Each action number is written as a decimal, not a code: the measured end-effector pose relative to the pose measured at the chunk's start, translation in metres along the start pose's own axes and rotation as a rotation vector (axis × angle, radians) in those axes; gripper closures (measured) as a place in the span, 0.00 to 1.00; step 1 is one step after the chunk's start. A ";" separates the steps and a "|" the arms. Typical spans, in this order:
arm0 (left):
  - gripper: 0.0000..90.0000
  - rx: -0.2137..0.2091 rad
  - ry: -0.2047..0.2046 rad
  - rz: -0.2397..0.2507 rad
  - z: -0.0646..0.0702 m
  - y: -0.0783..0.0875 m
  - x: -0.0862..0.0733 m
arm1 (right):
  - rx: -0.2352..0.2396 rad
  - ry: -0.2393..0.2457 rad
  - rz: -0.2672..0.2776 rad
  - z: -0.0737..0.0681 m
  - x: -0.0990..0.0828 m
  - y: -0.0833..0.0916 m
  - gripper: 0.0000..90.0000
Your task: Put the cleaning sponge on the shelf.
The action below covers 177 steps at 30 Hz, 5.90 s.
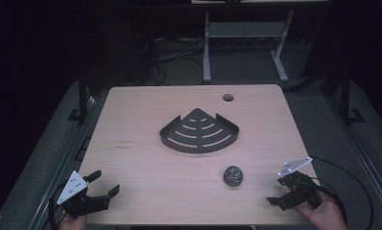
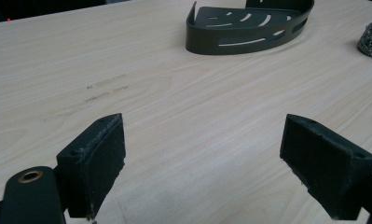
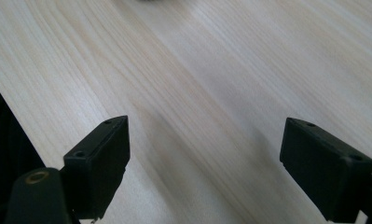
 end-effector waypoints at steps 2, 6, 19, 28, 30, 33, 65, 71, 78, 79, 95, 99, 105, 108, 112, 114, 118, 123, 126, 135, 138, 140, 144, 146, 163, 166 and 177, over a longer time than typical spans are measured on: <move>0.15 -0.002 0.003 0.002 0.000 0.000 0.000 | 0.005 0.016 -0.002 -0.002 0.005 -0.001 0.17; 0.15 -0.001 0.001 0.003 -0.001 0.000 0.001 | 0.008 0.037 -0.007 -0.004 0.011 -0.003 0.17; 0.15 -0.002 0.004 0.001 -0.001 0.001 0.000 | 0.026 0.080 -0.032 -0.008 0.027 -0.009 0.17; 0.15 -0.003 0.004 0.005 0.000 0.001 0.001 | 0.036 0.119 -0.054 -0.014 0.041 -0.016 0.17; 0.15 -0.001 0.003 0.004 0.000 0.001 0.001 | 0.037 0.127 -0.061 -0.014 0.044 -0.016 0.17; 0.15 -0.001 0.002 0.005 -0.001 0.002 0.001 | 0.035 0.132 -0.064 -0.015 0.047 -0.016 0.17; 0.15 0.003 0.008 0.014 -0.002 0.003 0.002 | 0.079 0.240 -0.135 -0.024 0.095 -0.037 0.17; 0.15 0.001 0.008 0.013 -0.002 0.003 0.002 | 0.098 0.241 -0.149 -0.024 0.100 -0.042 0.17; 0.15 0.000 0.007 0.012 -0.001 0.002 0.002 | 0.104 0.253 -0.154 -0.026 0.108 -0.044 0.17; 0.15 -0.001 0.005 0.012 -0.001 0.003 0.003 | 0.105 0.253 -0.156 -0.026 0.110 -0.045 0.17; 0.15 0.000 0.006 0.021 -0.002 0.004 0.004 | 0.115 0.282 -0.202 -0.030 0.127 -0.057 0.18; 0.15 0.000 0.005 0.021 -0.002 0.004 0.004 | 0.116 0.288 -0.213 -0.031 0.128 -0.059 0.18; 0.15 -0.003 0.007 0.021 -0.002 0.003 0.004 | 0.105 0.299 -0.238 -0.031 0.131 -0.065 0.22; 0.15 -0.001 0.009 0.023 -0.003 0.004 0.004 | 0.097 0.303 -0.261 -0.030 0.131 -0.070 0.25; 0.15 -0.004 0.009 0.023 -0.002 0.004 0.004 | 0.098 0.313 -0.267 -0.032 0.131 -0.071 0.32; 0.15 -0.003 0.008 0.024 -0.002 0.004 0.004 | 0.094 0.324 -0.260 -0.033 0.131 -0.070 0.34; 0.15 -0.005 0.009 0.024 -0.002 0.004 0.004 | 0.095 0.324 -0.261 -0.033 0.131 -0.070 0.36; 0.15 -0.005 0.008 0.025 -0.002 0.004 0.004 | 0.101 0.326 -0.265 -0.033 0.132 -0.068 0.37; 0.15 -0.007 0.008 0.023 -0.002 0.003 0.004 | 0.101 0.332 -0.267 -0.035 0.134 -0.066 0.37; 0.15 -0.010 0.011 0.025 -0.002 0.003 0.004 | 0.128 0.341 -0.263 -0.037 0.148 -0.060 0.37; 0.15 -0.010 0.010 0.026 -0.002 0.003 0.004 | 0.128 0.345 -0.263 -0.038 0.152 -0.059 0.37; 0.15 -0.010 0.011 0.026 -0.002 0.003 0.004 | 0.134 0.350 -0.255 -0.038 0.153 -0.058 0.37; 0.15 -0.010 0.010 0.026 -0.002 0.004 0.004 | 0.138 0.351 -0.255 -0.037 0.157 -0.057 0.37; 0.15 -0.009 0.010 0.026 -0.002 0.004 0.004 | 0.141 0.349 -0.253 -0.036 0.159 -0.056 0.37; 0.15 -0.008 0.013 0.027 -0.003 0.004 0.004 | 0.149 0.348 -0.246 -0.034 0.172 -0.052 0.37; 0.15 -0.009 0.013 0.028 -0.003 0.003 0.004 | 0.148 0.352 -0.245 -0.035 0.176 -0.050 0.37; 0.15 -0.006 0.016 0.031 -0.003 0.004 0.005 | 0.154 0.354 -0.237 -0.034 0.188 -0.046 0.37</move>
Point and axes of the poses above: each handheld gripper's, and its own axes: y roughly backward along the jaws, x roughly out of its top, z roughly to its right, the point moved 3 cm from there along -y, roughly forward along the jaws, and after that the axes turned 1 degree about -y, right-handed, at the moved point
